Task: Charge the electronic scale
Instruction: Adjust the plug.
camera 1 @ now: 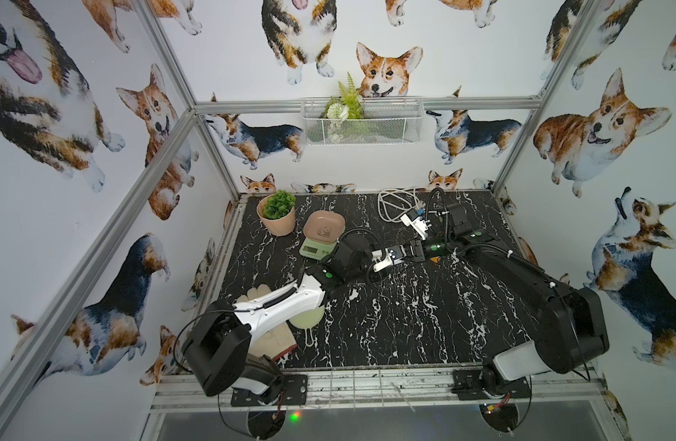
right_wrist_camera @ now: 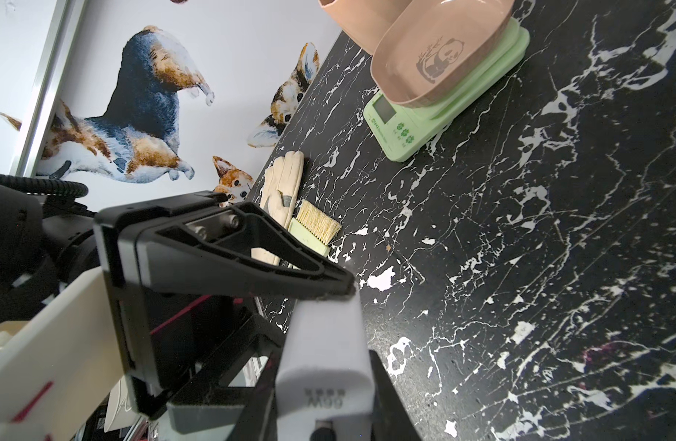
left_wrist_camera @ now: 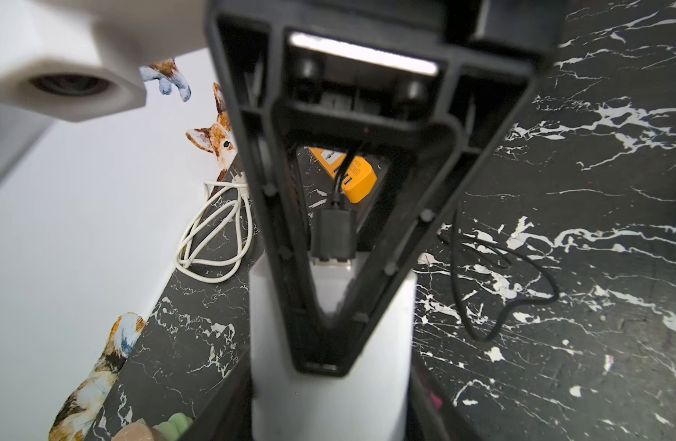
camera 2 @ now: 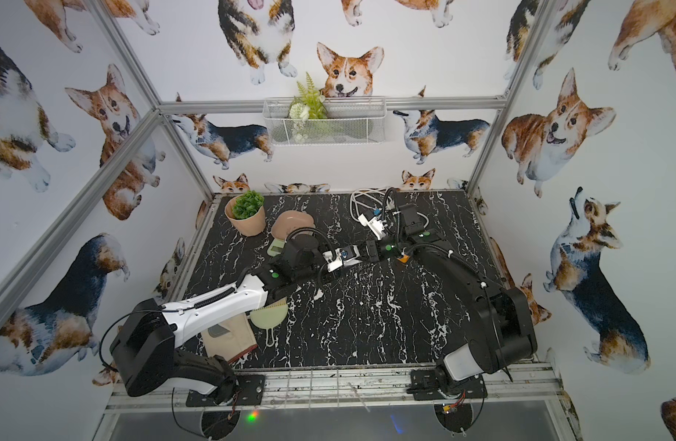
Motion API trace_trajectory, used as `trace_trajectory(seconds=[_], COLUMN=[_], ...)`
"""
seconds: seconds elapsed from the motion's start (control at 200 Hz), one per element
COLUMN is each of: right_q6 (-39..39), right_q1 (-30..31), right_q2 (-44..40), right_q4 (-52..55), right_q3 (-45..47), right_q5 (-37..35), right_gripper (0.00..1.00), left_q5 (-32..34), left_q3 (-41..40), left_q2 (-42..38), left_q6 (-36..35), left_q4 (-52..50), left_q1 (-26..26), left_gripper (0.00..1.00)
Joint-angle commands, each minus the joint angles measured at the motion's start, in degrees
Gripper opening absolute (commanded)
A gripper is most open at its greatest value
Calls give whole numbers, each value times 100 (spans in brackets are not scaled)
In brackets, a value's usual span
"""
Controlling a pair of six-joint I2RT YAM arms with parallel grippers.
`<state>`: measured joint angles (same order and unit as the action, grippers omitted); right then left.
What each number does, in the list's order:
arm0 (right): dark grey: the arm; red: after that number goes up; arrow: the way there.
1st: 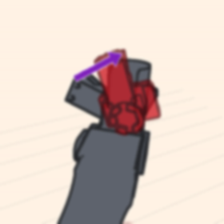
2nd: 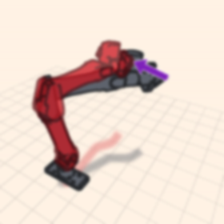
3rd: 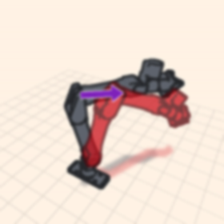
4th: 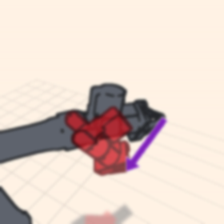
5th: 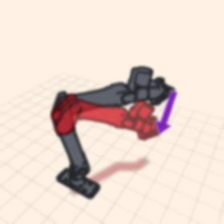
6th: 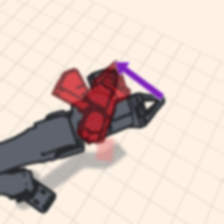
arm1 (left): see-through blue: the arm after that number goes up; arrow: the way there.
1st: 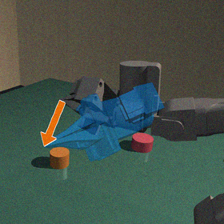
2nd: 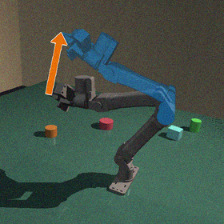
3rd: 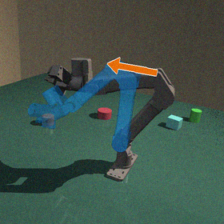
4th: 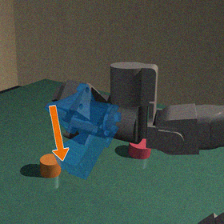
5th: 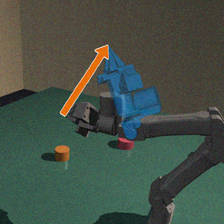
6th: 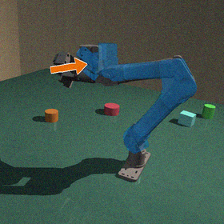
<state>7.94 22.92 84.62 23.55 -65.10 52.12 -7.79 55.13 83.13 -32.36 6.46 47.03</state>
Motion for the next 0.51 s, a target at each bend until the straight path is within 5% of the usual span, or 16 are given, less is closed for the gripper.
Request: trace_trajectory(seconds=[0.0, 0.135, 0.225, 0.5], right_q6=[-738, -1260, -1743, -2949], right_q1=[-66, -281, -538, -762], right_q2=[-90, -171, -233, 437], right_q4=[521, 1413, 2122, 4044], right_q3=[-210, -573, -882, -2385], right_q5=[271, 97, -281, -2987], right_gripper=[0, 0, 0, 0], left_q5=[-199, -216, -115, -249], left_q3=[121, 260, 240, -238], left_q2=[-110, -323, -636, -1721], left_q6=[434, 535, 704, 1556], left_q4=[295, 8, -162, -769], left_q1=[-27, -27, -26, -14], left_gripper=[57, 85, 87, 87])
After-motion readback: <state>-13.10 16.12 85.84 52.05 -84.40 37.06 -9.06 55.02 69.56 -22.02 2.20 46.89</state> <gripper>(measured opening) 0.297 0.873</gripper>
